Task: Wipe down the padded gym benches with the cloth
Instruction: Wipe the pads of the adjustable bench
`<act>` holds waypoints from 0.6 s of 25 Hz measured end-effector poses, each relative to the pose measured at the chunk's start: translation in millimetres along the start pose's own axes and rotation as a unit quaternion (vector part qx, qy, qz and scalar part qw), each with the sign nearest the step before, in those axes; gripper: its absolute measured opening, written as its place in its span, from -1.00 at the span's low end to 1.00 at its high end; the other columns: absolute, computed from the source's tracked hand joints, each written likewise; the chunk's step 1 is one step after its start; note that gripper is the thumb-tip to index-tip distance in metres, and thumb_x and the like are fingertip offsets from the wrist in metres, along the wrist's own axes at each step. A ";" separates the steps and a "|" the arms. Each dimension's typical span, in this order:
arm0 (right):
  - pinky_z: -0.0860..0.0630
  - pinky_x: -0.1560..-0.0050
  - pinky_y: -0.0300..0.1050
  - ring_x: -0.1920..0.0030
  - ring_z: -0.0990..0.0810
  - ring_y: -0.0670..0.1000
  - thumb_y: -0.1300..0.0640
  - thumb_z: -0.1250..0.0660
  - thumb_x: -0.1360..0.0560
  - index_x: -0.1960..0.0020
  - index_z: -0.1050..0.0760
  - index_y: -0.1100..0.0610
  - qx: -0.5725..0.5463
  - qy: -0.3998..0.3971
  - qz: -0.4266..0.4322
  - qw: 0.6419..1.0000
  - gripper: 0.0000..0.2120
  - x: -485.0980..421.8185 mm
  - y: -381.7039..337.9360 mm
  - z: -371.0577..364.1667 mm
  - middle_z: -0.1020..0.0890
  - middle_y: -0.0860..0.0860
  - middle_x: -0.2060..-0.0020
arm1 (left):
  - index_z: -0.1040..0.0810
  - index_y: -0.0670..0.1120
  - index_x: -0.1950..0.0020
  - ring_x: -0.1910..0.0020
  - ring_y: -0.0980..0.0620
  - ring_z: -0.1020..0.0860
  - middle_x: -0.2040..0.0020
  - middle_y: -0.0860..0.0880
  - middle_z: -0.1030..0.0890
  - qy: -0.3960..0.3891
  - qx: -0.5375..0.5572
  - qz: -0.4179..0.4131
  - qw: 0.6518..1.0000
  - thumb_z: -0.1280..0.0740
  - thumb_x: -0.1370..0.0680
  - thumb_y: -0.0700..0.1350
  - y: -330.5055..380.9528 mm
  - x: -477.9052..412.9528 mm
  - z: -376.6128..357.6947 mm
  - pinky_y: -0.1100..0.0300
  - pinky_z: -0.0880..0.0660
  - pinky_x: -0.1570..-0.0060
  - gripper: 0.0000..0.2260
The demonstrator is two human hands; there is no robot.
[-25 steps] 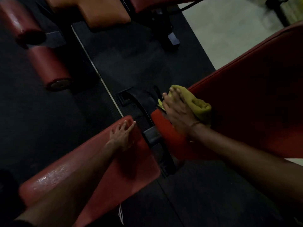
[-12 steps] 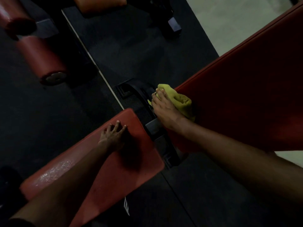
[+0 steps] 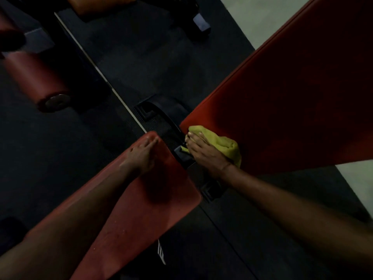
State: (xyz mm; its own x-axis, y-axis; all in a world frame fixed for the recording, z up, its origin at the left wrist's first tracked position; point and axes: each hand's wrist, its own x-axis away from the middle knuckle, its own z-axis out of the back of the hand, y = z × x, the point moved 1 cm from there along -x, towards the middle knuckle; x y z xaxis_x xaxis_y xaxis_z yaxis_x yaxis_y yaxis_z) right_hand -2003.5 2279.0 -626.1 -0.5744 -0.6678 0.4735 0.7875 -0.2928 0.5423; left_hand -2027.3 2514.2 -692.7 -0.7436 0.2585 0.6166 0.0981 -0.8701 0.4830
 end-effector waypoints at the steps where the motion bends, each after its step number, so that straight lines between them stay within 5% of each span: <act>1: -0.30 -0.48 0.10 -0.37 -0.55 0.08 0.17 0.06 -0.50 -0.24 -0.67 0.07 -0.015 0.000 -0.003 1.000 -0.42 -0.7 1.8 2.5 -0.65 0.01 -0.26 | 0.04 0.11 -0.65 -0.57 -0.18 -0.17 -0.65 -0.06 -0.03 0.039 0.030 -0.017 0.999 -0.25 -0.63 -0.06 10.1 -2.4 10.9 -0.28 -0.19 -0.43 -0.33; 4: -0.22 -0.54 0.10 -0.43 -0.49 0.07 0.27 0.15 -0.55 -0.34 -0.61 0.06 -0.030 -0.013 0.006 0.999 -0.36 28.3 -4.1 -6.8 -0.60 0.01 -0.34 | -0.07 0.11 -0.64 -0.56 -0.16 -0.22 -0.62 -0.08 -0.16 0.116 0.094 -0.080 0.986 -0.23 -0.64 -0.12 43.7 -9.8 39.6 -0.28 -0.24 -0.44 -0.39; 7: 0.14 -0.59 0.21 -0.50 -0.39 0.06 0.32 0.26 -0.60 -0.47 -0.45 -0.04 -0.013 -0.031 0.011 0.999 -0.31 69.6 -23.8 -25.3 -0.50 -0.08 -0.44 | -0.06 0.15 -0.63 -0.59 -0.09 -0.15 -0.63 -0.07 -0.15 0.132 0.134 -0.146 0.971 -0.24 -0.64 -0.13 68.1 -11.9 66.0 -0.26 -0.21 -0.48 -0.38; 10: -0.18 -0.51 0.12 -0.37 -0.55 0.05 0.22 0.05 -0.50 -0.23 -0.67 -0.03 -0.122 -0.034 0.078 0.989 -0.42 70.9 -12.2 -14.2 -0.68 -0.10 -0.21 | 0.16 0.15 -0.63 -0.61 -0.05 -0.08 -0.65 -0.05 -0.05 0.095 0.156 -0.188 0.965 -0.27 -0.64 0.05 102.0 -15.9 84.1 -0.26 -0.14 -0.52 -0.27; 11: -0.25 -0.50 0.01 -0.40 -0.51 -0.02 0.19 0.01 -0.52 -0.12 -0.71 -0.05 -0.167 0.013 0.025 0.986 -0.48 59.8 -2.2 -6.5 -0.71 -0.23 -0.04 | 0.23 0.13 -0.63 -0.60 -0.04 -0.10 -0.65 -0.04 -0.05 0.072 0.156 -0.199 0.965 -0.28 -0.61 0.16 113.2 -18.8 88.0 -0.22 -0.14 -0.53 -0.20; 13: 0.08 -0.57 -0.23 -0.58 -0.10 -0.01 0.04 -0.22 -0.60 -0.14 -0.64 0.07 -0.068 0.123 -0.168 0.976 -0.74 62.3 7.0 23.2 -0.52 -0.50 0.26 | 0.28 0.09 -0.62 -0.59 -0.05 -0.14 -0.64 -0.06 -0.07 0.040 0.146 -0.202 0.968 -0.28 -0.52 0.33 127.7 -24.8 91.0 -0.17 -0.18 -0.53 -0.07; 14: 0.25 -0.50 -0.36 -0.62 0.15 0.09 -0.17 -0.41 -0.50 -0.35 -0.49 0.22 -0.066 0.170 -0.222 0.958 -0.42 71.7 6.7 19.9 -0.43 -0.54 0.22 | 0.27 0.09 -0.63 -0.58 -0.06 -0.18 -0.64 -0.07 -0.10 0.033 0.147 -0.194 0.969 -0.29 -0.51 0.36 131.8 -25.0 93.1 -0.16 -0.20 -0.52 -0.05; 15: 0.28 -0.44 -0.46 -0.61 0.29 0.17 -0.30 -0.31 -0.52 -0.53 -0.16 0.37 -0.060 0.196 -0.289 0.935 -0.09 80.8 4.9 16.9 -0.41 -0.52 0.04 | 0.25 0.09 -0.63 -0.56 -0.06 -0.22 -0.63 -0.06 -0.14 0.031 0.162 -0.187 0.968 -0.31 -0.52 0.34 134.5 -26.5 96.6 -0.14 -0.24 -0.51 -0.06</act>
State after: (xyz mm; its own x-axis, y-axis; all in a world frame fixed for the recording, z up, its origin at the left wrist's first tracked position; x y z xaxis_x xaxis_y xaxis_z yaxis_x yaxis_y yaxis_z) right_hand -2049.8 2235.2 -573.5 -0.8042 -0.5668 -0.1791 0.4030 -0.7413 0.5366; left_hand -1930.6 2430.8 -584.0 -0.8039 0.4967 0.3270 0.0086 -0.5402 0.8415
